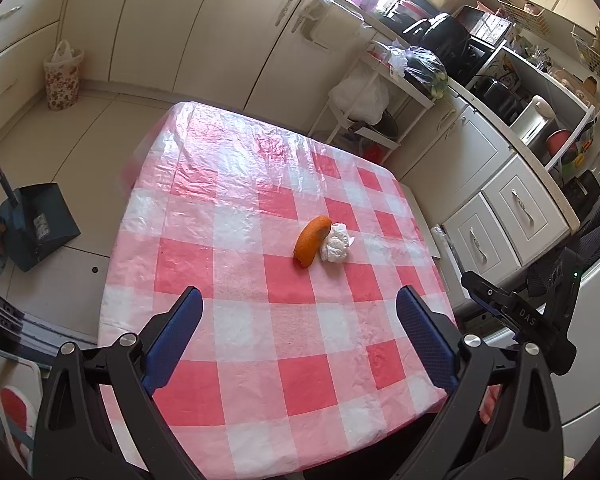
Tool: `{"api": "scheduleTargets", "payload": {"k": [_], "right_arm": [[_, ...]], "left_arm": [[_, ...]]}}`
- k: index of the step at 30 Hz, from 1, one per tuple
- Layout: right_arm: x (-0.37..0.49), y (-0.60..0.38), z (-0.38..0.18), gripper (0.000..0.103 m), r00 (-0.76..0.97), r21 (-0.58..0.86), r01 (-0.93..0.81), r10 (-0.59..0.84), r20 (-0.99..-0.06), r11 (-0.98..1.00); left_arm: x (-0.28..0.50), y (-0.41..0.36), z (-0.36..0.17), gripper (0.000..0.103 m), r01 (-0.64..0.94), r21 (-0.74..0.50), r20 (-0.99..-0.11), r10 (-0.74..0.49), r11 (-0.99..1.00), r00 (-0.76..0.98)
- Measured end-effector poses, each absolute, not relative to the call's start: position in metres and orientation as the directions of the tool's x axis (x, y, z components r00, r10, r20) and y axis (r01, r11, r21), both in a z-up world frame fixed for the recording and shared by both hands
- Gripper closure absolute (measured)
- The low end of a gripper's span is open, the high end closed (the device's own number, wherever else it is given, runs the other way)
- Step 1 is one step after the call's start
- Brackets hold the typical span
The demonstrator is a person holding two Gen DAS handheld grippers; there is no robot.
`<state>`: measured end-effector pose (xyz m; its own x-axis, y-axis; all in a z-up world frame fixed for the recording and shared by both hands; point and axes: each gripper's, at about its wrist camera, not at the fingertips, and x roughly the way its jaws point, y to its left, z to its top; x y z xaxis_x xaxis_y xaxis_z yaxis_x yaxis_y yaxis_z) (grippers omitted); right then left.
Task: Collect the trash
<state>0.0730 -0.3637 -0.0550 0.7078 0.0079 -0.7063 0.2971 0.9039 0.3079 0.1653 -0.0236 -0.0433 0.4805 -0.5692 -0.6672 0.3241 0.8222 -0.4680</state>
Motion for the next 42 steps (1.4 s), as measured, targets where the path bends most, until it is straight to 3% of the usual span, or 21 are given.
{"api": "scheduleTargets", "payload": {"k": [42], "right_arm": [[0.0728, -0.366, -0.0557, 0.013, 0.702, 0.286, 0.293, -0.003, -0.712, 0.912]], "left_arm": [[0.1665, -0.0243, -0.0502, 0.009, 0.327, -0.434, -0.692, -0.543, 0.84, 0.475]]}}
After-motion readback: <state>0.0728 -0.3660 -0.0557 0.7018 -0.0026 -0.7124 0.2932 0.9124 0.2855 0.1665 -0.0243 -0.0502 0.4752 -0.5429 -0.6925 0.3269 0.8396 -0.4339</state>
